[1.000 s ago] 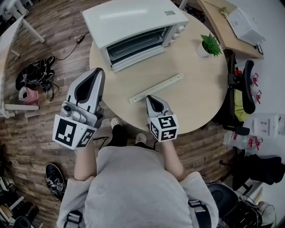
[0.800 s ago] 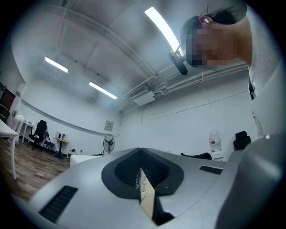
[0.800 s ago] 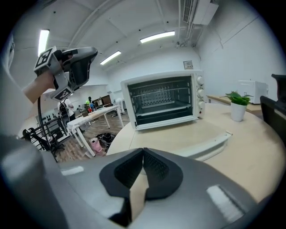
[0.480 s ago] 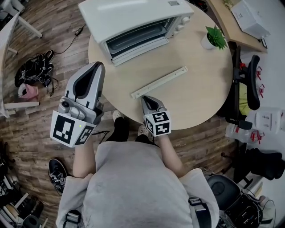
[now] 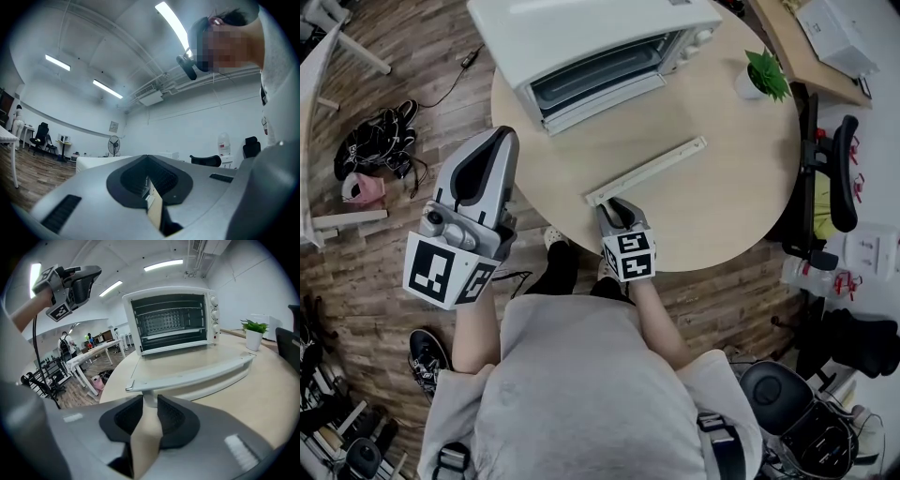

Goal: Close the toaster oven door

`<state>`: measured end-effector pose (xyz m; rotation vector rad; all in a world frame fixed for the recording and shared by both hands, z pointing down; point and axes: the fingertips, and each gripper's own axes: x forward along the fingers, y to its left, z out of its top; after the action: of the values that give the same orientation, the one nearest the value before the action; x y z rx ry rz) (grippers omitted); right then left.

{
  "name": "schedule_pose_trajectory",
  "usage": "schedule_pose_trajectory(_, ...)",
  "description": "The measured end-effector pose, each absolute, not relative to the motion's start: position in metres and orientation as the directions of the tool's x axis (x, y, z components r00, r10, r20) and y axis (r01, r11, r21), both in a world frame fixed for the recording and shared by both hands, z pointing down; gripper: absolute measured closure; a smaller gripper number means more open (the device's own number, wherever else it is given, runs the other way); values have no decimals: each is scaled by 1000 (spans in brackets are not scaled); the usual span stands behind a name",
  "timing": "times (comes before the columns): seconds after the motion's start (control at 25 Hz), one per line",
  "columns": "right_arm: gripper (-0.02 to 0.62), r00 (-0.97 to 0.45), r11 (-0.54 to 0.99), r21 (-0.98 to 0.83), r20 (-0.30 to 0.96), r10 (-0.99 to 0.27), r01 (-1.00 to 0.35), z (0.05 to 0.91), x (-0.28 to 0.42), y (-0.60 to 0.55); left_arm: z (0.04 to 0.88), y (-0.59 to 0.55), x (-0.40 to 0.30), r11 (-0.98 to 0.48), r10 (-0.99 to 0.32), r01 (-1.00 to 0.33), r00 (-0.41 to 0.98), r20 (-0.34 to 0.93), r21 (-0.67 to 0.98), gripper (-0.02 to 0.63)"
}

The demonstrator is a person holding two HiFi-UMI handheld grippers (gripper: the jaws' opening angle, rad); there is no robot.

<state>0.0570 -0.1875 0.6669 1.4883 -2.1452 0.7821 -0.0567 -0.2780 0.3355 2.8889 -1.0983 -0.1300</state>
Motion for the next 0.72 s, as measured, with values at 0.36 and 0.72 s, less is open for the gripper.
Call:
schedule_pose_trajectory(0.36, 492, -306, 271, -154, 629, -715, -950, 669, 50, -196, 335, -286, -66, -753, -658, -654, 750, -65, 75, 598)
schedule_pose_trajectory(0.72, 522, -275, 291, -84, 638, -719, -953, 646, 46, -196, 332, -285, -65, -760, -650, -644, 755, -87, 88, 598)
